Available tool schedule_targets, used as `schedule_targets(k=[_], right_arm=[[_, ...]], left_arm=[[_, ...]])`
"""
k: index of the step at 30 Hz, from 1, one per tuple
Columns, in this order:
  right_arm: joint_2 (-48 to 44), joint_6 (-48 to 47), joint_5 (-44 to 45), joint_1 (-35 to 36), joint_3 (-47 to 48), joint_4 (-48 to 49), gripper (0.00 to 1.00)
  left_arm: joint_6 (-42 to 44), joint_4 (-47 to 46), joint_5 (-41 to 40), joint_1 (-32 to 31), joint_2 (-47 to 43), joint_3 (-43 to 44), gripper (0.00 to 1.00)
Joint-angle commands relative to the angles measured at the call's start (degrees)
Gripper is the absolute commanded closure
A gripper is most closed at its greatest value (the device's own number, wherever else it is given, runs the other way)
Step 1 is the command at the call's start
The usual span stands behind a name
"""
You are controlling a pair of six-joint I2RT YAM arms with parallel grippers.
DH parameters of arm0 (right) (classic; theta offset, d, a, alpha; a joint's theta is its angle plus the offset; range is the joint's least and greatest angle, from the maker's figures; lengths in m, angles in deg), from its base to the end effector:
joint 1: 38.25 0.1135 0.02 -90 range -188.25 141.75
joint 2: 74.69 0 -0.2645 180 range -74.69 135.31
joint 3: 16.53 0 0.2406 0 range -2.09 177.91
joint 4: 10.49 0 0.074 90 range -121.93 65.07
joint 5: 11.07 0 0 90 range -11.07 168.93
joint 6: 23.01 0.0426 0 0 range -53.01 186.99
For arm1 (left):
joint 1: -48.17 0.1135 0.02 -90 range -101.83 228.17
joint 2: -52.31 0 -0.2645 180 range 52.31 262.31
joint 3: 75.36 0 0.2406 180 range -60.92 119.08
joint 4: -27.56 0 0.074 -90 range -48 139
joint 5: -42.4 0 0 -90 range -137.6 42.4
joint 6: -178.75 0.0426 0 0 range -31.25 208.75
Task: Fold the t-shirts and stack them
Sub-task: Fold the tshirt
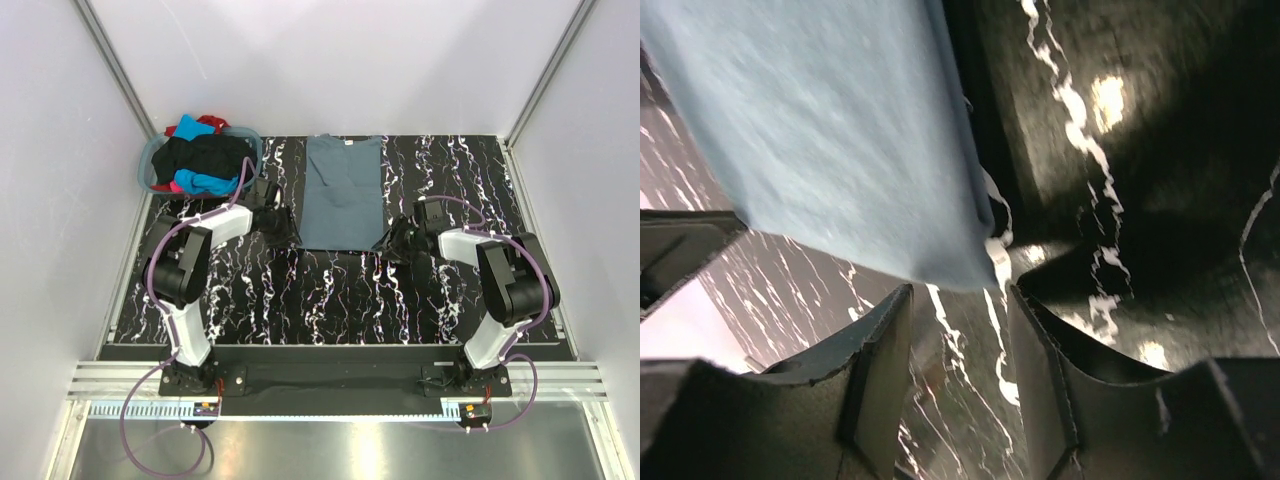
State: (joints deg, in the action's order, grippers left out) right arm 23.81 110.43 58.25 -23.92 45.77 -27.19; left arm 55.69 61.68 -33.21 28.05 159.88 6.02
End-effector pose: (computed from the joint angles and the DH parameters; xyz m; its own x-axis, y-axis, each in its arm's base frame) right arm 0.3082 0.0943 0.1422 -0.8622 0.4437 -0.2443 0.2134 0.7556 0.6193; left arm 0.3464 -0.1382 0.1593 -0.9285 -0.2226 -0.2973 -0.0689 0.8898 -0.4511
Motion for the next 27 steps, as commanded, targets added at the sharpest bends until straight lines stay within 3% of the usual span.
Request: schedule_targets(k=[1, 9, 19, 24, 27], right_arm=[[1.7, 1.0, 3.5, 0.4, -2.0, 4.2, 0.5], [6.0, 1.5, 5.1, 0.3, -1.9, 5.8, 0.53], [4.3, 2.3, 6.5, 0.3, -4.6, 6.7, 0.59], [4.0, 2.1, 6.2, 0.3, -4.7, 6.7, 0.77], [2.5, 1.7, 6.4, 0.3, -5.4, 6.3, 0.87]], left_arm=[[-0.9, -2.5, 0.7, 0.1, 0.4, 0.2, 0.55], [-2.4, -4.7, 1.3, 0.2, 1.5, -1.2, 0.57], [-3.2, -5.4, 1.8, -0.2, -0.5, -3.3, 0.74], [-3.9, -5.6, 2.0, -0.3, -0.3, -3.2, 1.0], [-5.3, -8.0, 4.2, -0.4, -1.9, -5.0, 1.0]])
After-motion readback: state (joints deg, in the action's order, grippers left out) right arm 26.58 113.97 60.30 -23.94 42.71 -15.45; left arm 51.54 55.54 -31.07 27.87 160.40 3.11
